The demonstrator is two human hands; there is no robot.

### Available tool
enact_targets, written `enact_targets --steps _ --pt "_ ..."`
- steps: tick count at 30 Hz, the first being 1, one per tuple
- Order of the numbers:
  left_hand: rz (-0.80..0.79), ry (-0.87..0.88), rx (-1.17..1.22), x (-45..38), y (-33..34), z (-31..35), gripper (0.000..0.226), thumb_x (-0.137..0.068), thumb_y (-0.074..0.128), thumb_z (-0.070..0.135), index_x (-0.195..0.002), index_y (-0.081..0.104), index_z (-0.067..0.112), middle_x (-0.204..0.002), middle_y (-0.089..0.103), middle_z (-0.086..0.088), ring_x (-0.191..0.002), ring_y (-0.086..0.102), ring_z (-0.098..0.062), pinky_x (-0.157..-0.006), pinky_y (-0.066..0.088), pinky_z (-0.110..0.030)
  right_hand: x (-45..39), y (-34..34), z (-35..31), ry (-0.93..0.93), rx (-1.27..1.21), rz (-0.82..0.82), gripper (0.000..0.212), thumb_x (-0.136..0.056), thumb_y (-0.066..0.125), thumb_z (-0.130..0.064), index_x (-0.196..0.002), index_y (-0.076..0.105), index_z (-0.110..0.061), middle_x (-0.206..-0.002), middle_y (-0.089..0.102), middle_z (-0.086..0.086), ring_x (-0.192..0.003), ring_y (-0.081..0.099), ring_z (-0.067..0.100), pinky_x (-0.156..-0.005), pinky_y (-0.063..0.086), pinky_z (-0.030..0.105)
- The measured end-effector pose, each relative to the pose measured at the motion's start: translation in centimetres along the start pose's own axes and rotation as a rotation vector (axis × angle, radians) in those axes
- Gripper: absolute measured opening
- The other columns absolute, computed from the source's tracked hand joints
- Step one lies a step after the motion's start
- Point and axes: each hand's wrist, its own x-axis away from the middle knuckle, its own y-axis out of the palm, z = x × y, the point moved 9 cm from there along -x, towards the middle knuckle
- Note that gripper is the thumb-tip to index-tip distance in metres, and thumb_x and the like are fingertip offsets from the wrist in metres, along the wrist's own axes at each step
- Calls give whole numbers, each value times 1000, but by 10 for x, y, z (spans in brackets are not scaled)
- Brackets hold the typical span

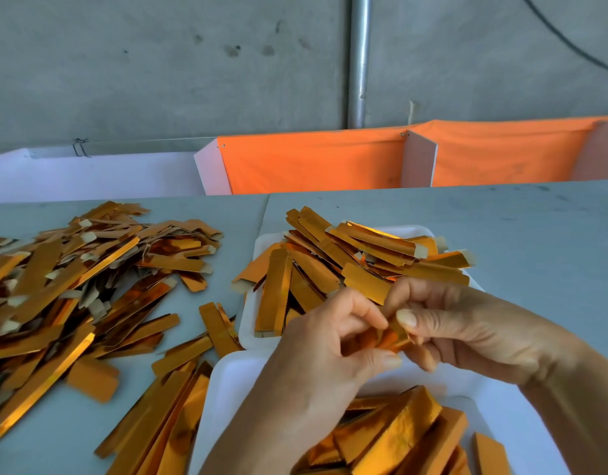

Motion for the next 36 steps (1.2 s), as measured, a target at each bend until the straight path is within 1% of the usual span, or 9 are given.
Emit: enact_targets --steps 3,9,12,16,20,25,30,32,36 --pt "-14 -89 -90 0 2 -10 25 -77 73 34 -92 54 40 -94 69 22 -90 63 6 -83 49 -23 2 -8 5 85 170 128 18 -78 76 -29 -84 69 -14 -65 55 6 -55 57 14 -52 48 20" --pt "69 -69 -292 0 1 -6 17 -82 65 47 -90 64 31 -93 64 18 -86 60 5 -74 51 -15 21 -54 -40 -87 1033 899 21 -92 56 -35 -78 65 -22 -70 64 -3 -57 56 8 -49 37 16" --pt "176 -24 -384 -1 -8 1 10 -89 59 38 -91 63 28 -85 61 16 -82 58 0 -74 49 -14 1 -49 -12 66 1158 658 36 -96 45 -44 -80 63 -17 -75 59 -1 -67 55 8 -59 42 13" --pt "201 5 -441 0 -10 4 9 -92 55 35 -91 61 29 -84 60 16 -81 57 -3 -70 50 -16 -10 -54 18 327 1357 520 59 -87 17 -67 -94 61 -28 -93 59 -4 -91 56 13 -87 46 32" --pt "249 12 -419 0 -14 3 10 -94 53 33 -94 62 29 -88 61 16 -86 58 -5 -74 51 -20 -7 -59 -3 80 1204 677 24 -95 53 -36 -73 61 -30 -69 57 -10 -63 55 5 -57 38 15" --pt "348 -1 -430 0 -23 1 12 -95 51 31 -102 61 33 -94 61 21 -91 57 -1 -79 50 -16 5 -71 -16 -105 623 860 17 -85 69 -11 -81 66 -27 -82 66 -4 -63 66 11 -55 48 17" --pt "451 -78 -320 2 -34 -8 31 -95 48 38 -124 55 33 -112 60 23 -93 52 9 -65 34 9 4 -57 -12 -165 67 636 32 -69 73 -19 -98 61 -15 -81 70 7 -60 66 17 -49 49 19" --pt "446 -110 -245 1 -33 -12 36 -93 48 42 -128 52 34 -118 59 22 -96 51 11 -65 33 10 1 -51 -6 -132 -36 578 36 -68 71 -19 -101 61 -10 -78 69 11 -51 60 16 -46 48 19" --pt "380 -67 79 -4 -25 -9 19 -86 59 40 -105 62 38 -89 67 30 -87 60 17 -74 46 -2 -10 -24 1 -58 -40 333 32 -71 76 -17 -99 64 -7 -70 64 8 -50 55 14 -45 48 18"
